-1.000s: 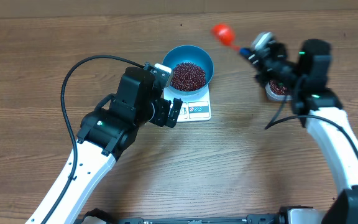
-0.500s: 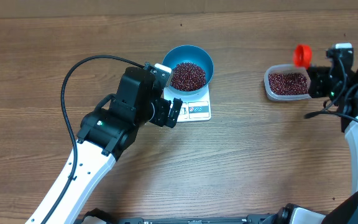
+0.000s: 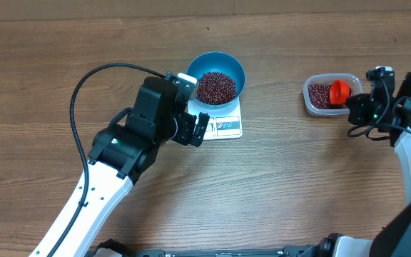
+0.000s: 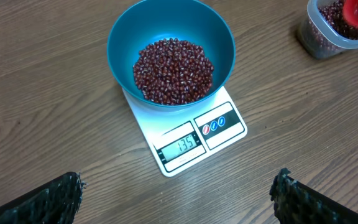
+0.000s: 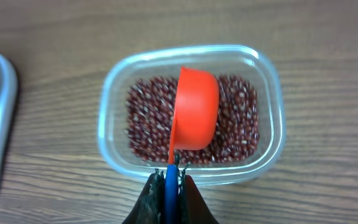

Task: Scoop item into bowl and weigh 150g on scale
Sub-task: 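Lower the red scoop into the bean tub with the right gripper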

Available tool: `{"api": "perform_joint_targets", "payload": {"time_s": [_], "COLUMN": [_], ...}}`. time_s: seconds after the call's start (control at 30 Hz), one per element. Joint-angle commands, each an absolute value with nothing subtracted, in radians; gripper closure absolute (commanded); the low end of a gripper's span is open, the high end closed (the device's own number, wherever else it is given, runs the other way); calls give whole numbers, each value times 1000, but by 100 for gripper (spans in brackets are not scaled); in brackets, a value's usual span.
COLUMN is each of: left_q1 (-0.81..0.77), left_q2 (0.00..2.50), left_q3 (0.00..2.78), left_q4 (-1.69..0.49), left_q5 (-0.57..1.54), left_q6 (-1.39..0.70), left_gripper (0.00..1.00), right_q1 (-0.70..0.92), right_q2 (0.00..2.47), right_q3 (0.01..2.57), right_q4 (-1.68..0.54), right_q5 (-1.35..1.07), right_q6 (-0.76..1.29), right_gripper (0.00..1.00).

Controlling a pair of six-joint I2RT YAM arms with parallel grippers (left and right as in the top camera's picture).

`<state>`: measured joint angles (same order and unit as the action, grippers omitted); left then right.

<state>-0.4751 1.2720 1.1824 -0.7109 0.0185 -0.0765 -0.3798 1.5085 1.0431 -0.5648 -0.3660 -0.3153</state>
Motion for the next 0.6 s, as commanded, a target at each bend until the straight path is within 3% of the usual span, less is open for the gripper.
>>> {"api": "perform_joint_targets", "payload": {"time_s": [0.0, 0.27, 0.57], "left_q1": [-471, -471, -471], "left_q2": [1270, 1270, 1270], "left_q3": [1187, 1187, 1187], "left_q4": [-707, -707, -707], "left_q5": [26, 26, 26], "left_q6": [-90, -90, -90], "left_gripper": [0, 1, 0], "right_q1": [-382, -381, -381], "right_q2": [1568, 1609, 1609], "right_q3": [1048, 1048, 1048], "right_q4": [-559, -575, -640], "right_q5": [-329, -348, -529], "right_q6": [-322, -318, -318], "right_gripper": [96, 96, 96]}}
